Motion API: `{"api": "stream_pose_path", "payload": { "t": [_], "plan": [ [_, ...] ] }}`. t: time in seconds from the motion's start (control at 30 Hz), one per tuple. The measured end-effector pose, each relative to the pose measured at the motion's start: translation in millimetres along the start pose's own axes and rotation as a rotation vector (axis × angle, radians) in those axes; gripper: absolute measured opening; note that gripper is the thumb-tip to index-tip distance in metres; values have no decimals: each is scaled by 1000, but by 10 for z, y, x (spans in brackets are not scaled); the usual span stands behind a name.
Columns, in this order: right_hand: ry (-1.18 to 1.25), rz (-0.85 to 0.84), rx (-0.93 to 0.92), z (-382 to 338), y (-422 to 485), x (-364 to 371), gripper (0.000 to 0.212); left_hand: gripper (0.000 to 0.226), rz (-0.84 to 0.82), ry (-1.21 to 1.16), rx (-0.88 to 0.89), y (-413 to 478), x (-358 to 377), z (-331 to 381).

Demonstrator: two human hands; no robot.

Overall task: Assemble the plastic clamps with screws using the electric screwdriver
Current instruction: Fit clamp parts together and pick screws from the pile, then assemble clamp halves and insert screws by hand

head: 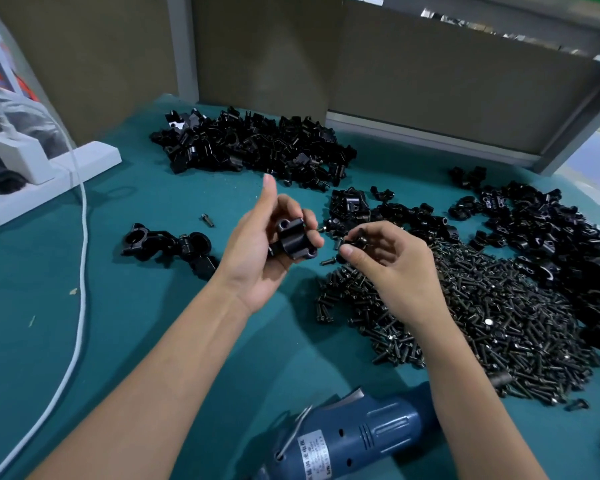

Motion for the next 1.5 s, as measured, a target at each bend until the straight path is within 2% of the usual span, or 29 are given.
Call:
{"api": "stream_pose_path", "payload": {
  "t": [0.27,0.33,0.47,0.53,0.6,0.7,0.73,0.87,0.97,1.13,1.27,1.33,1.5],
  "plan": [
    [-59,-21,7,26,-5,32,23,42,-59,23,35,-4,35,30],
    [-71,-36,31,45,-18,50,29,40,49,32,16,15,-81,-6],
    [-64,-52,80,80,-55,50,33,37,432,46,-40,54,-500,-109],
    [-67,-53,85,78,-69,42,33,28,464,-25,-23,95,-565,-103],
    [-86,-57,74,60,-72,54,30,23,422,-103,5,167,-550,-83],
    [-120,-78,65,58,-66,95,27,56,381,-226,100,255,-517,-9],
    [-132,-84,66,66,-65,102,27,57,380,-188,135,280,-522,22],
    [-144,-85,54,79,-61,110,30,31,477,245,180,429,-552,161],
    [-157,-62,38,66,-57,109,25,23,493,638,154,687,-457,234],
    [-172,-54,33,58,-67,110,27,26,312,1413,133,1243,-212,140],
    [-193,-73,31,93,-83,103,33,33,112,2056,-152,1437,-219,-114],
    [-206,-84,32,109,-85,101,35,36,80,2157,-189,1416,-269,-139],
    [-187,-104,55,121,-88,111,34,34,128,2186,-194,1371,-507,189]
  ]
}}
Point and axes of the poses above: each hand's wrist, its own y-axis towards the middle knuckle, its own x-axis out of the palm, z = x × y, the point moved 8 cm from there along y, towards the middle knuckle
